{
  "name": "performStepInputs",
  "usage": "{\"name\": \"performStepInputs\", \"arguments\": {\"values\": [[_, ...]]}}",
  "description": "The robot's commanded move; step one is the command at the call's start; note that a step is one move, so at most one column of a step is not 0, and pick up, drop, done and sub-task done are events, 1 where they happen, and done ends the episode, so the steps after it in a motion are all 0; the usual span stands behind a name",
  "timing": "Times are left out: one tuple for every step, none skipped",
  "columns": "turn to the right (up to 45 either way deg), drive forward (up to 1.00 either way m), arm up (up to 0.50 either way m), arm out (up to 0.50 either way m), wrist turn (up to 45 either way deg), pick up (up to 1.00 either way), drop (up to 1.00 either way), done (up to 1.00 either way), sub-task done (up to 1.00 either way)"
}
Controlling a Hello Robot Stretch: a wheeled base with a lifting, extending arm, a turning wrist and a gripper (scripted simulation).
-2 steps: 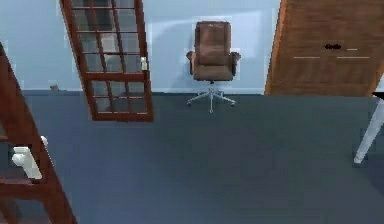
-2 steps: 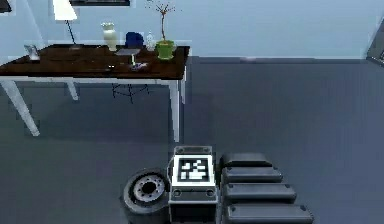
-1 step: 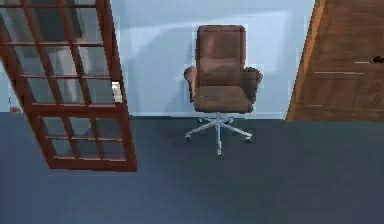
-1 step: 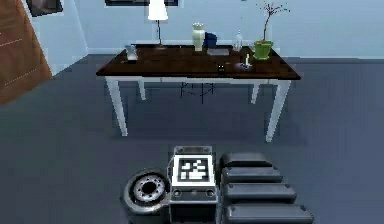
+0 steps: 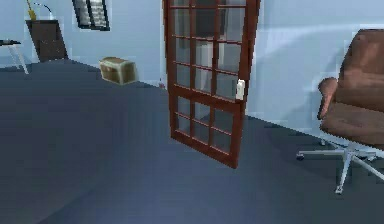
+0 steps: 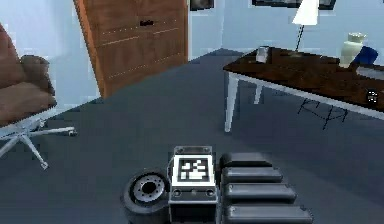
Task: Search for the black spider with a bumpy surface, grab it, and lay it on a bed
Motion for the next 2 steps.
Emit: {"name": "performStepInputs", "arguments": {"values": [[0.0, 0.5, 0.0, 0.0, 0.0, 0.0, 0.0, 0.0, 0.0], [-45.0, 0.0, 0.0, 0.0, 0.0, 0.0, 0.0, 0.0, 0.0]]}}
